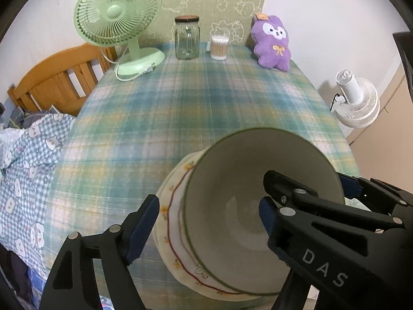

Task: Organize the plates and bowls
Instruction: 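Open both tools to release the bowl on the stack, then withdraw both tools up and away from the stacked dishes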

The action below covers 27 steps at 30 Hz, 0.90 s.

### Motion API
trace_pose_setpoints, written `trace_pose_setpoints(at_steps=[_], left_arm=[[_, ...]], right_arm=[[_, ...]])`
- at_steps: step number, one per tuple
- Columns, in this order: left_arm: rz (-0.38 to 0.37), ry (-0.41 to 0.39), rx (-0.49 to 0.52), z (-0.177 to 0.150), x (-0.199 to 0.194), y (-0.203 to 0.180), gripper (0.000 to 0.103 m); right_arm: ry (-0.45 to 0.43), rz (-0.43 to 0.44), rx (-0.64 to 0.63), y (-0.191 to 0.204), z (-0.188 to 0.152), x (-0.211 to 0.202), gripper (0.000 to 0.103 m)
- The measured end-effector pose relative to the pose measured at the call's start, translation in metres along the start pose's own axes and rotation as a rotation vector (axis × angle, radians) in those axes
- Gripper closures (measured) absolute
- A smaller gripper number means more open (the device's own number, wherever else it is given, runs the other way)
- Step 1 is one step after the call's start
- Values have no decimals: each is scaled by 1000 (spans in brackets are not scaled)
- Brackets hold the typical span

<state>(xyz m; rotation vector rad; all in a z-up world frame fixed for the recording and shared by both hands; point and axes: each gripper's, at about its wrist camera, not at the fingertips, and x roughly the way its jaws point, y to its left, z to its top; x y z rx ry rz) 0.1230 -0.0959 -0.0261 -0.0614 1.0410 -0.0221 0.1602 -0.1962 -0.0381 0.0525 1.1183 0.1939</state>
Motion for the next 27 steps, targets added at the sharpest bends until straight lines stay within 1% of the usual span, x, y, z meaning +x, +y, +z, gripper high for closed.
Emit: trace_pose_setpoints(at_steps=[1, 4, 8, 11, 17, 24, 27], left_arm=[[1, -8, 0, 1, -3, 0, 20], [6, -42, 4, 2, -13, 6, 17], [10, -91, 26, 6, -25, 17, 16], [6, -125, 40, 10, -34, 30, 16], [-5, -186, 49, 13, -53, 63, 11], [-25, -268, 83, 10, -78, 104, 5], [-8, -294, 99, 4, -86, 118, 5]], right_arm=[[-8, -11, 0, 2, 0, -3, 32], [-45, -37, -9, 9, 2, -15, 31], [-100, -91, -9, 24, 4, -31, 31], [-132, -152, 2, 39, 4, -41, 31], [-220, -199, 29, 74, -1, -65, 31], [-323, -192, 67, 110, -15, -87, 31], [-350, -182, 64, 122, -25, -92, 30]])
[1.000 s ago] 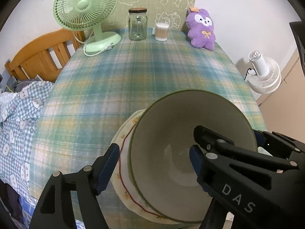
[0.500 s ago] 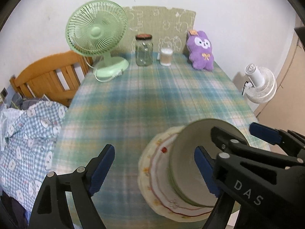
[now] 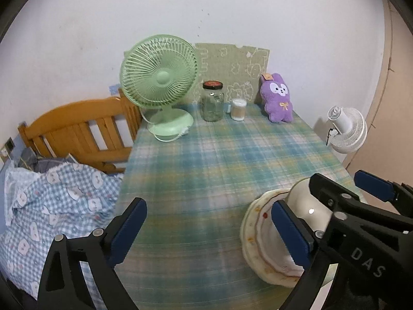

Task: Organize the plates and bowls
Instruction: 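Withdraw both tools up and away from the stacked dishes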

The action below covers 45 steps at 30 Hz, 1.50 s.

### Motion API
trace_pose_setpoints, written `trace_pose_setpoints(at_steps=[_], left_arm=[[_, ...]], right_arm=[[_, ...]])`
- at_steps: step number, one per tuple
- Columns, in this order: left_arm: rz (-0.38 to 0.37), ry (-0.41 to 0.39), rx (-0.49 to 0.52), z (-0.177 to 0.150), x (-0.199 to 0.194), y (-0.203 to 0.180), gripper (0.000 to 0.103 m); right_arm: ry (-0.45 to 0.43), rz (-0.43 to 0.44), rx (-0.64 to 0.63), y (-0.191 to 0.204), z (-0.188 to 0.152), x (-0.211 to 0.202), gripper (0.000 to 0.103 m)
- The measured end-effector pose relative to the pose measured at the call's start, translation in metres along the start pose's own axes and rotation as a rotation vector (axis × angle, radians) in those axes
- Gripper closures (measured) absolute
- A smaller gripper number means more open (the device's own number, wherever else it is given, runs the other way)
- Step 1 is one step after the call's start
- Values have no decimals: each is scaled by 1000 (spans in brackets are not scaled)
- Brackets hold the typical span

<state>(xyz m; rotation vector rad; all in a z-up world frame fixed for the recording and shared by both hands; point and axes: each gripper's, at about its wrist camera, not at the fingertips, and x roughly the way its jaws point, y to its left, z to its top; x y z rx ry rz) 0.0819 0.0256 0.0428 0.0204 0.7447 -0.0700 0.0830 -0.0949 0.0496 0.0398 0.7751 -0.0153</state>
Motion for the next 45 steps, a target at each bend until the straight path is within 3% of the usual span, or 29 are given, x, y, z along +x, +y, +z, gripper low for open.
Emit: trace_pose_setpoints(at_steps=[8, 21, 33, 45], left_arm=[[49, -53, -29, -23, -28, 20, 4], [131, -136, -59, -81, -72, 18, 0], [118, -187, -73, -131, -75, 24, 0], [97, -226, -88, -133, -76, 27, 0]], right_arm=[[-53, 11, -8, 4, -23, -25, 24], [-134, 39, -23, -14, -80, -63, 16], [-200, 14, 15, -26, -136, -65, 16], [-240, 0, -4, -25, -137, -65, 15]])
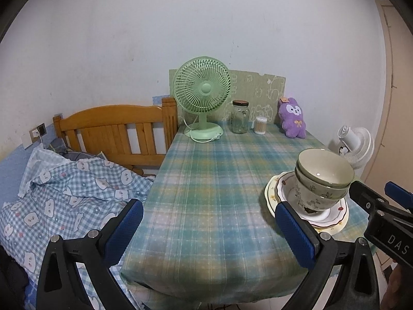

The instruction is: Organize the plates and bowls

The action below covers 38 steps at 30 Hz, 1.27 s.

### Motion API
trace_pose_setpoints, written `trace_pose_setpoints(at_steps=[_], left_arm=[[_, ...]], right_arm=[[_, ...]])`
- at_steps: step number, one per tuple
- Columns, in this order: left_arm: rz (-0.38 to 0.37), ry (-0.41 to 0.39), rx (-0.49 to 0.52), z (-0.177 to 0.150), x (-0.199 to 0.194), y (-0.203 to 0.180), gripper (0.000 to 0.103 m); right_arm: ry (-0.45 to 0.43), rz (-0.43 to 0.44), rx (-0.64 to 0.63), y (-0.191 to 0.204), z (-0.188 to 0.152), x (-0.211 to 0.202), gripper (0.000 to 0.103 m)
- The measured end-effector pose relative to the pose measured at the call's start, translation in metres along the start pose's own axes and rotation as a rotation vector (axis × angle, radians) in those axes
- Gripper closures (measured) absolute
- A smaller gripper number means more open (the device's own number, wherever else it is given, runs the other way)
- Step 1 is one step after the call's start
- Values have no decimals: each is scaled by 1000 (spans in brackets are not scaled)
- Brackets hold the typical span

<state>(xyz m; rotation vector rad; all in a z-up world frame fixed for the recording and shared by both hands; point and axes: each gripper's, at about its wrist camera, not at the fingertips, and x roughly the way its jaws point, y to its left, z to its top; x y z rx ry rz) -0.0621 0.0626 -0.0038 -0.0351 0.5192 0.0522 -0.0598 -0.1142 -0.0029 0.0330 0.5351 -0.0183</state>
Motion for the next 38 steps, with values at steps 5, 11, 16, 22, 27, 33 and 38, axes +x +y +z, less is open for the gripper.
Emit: trace_pose_setpoints(at_steps=[5, 11, 16, 22, 27, 33, 38], left_arm=[[-3, -5, -6, 3, 0, 1, 0], [-8, -4, -3, 5, 1, -1, 0], [-10, 2, -2, 6, 2, -3, 0], [-12, 5, -2, 6, 1, -5, 0], [-10, 8, -3, 7, 2, -7, 0], [-9, 13, -4, 7, 2, -8, 0], [-7, 17, -7, 6, 0, -9, 0]], right_arm=[[1, 5, -8, 3, 4, 1, 15], [7, 5, -21, 5, 6, 3, 15], [16, 5, -23, 3, 7, 5, 15], [25, 7, -20, 1, 8, 6, 13], [31, 6, -18, 0, 9, 6, 12], [38, 7, -19, -2, 9, 4, 12], [44, 7, -21, -3, 9, 3, 12]])
